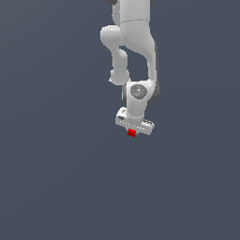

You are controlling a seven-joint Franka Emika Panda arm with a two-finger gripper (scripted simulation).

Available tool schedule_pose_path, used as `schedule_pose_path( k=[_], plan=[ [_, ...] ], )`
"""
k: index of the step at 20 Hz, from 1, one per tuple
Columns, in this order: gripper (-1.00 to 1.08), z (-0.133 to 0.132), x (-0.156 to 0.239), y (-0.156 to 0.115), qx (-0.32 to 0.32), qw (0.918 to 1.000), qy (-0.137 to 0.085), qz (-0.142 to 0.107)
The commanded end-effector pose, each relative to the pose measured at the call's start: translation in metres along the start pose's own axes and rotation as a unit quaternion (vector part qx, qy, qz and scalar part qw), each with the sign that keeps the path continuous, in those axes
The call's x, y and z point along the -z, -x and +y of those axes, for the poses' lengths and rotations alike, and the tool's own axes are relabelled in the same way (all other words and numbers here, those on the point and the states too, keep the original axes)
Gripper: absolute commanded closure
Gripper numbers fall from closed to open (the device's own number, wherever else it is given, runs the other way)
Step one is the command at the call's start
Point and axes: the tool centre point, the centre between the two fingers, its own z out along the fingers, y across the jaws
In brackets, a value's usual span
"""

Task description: Pick up the red cube and move it to a goal position.

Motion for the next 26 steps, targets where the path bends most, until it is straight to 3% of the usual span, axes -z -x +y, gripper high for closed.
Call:
schedule_pose_path(
  k=[1, 26],
  plan=[
    [1.08, 0.003, 0.005, -0.002, 0.000, 1.0000, 0.000, 0.000],
    [1.08, 0.093, 0.154, -0.046, -0.001, 1.0000, -0.001, 0.000]
  ],
)
